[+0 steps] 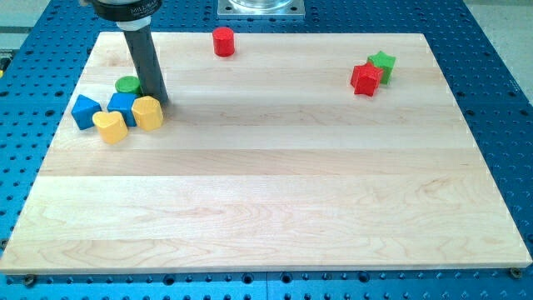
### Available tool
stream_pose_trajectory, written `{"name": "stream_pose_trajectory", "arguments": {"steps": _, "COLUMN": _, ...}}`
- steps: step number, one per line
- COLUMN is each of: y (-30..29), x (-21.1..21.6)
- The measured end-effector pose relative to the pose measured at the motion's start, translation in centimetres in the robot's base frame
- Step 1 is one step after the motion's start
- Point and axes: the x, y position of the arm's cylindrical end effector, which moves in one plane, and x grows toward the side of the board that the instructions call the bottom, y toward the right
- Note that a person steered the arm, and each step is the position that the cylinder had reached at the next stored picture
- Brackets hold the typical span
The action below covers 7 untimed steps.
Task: Go to the right side of the red circle
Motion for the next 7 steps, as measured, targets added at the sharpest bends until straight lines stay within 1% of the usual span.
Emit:
{"name": "stream_pose_trajectory", "arguments": {"steps": 3, "y": 0.1, "x": 0.0}}
{"name": "stream_pose_trajectory", "arguments": {"steps": 5, "y": 6.2, "x": -0.6}}
{"name": "stream_pose_trajectory", "arguments": {"steps": 6, "y": 11.1, "x": -1.5}}
{"name": "stream_pose_trajectory", "arguments": {"steps": 7, "y": 19.6, "x": -4.0}}
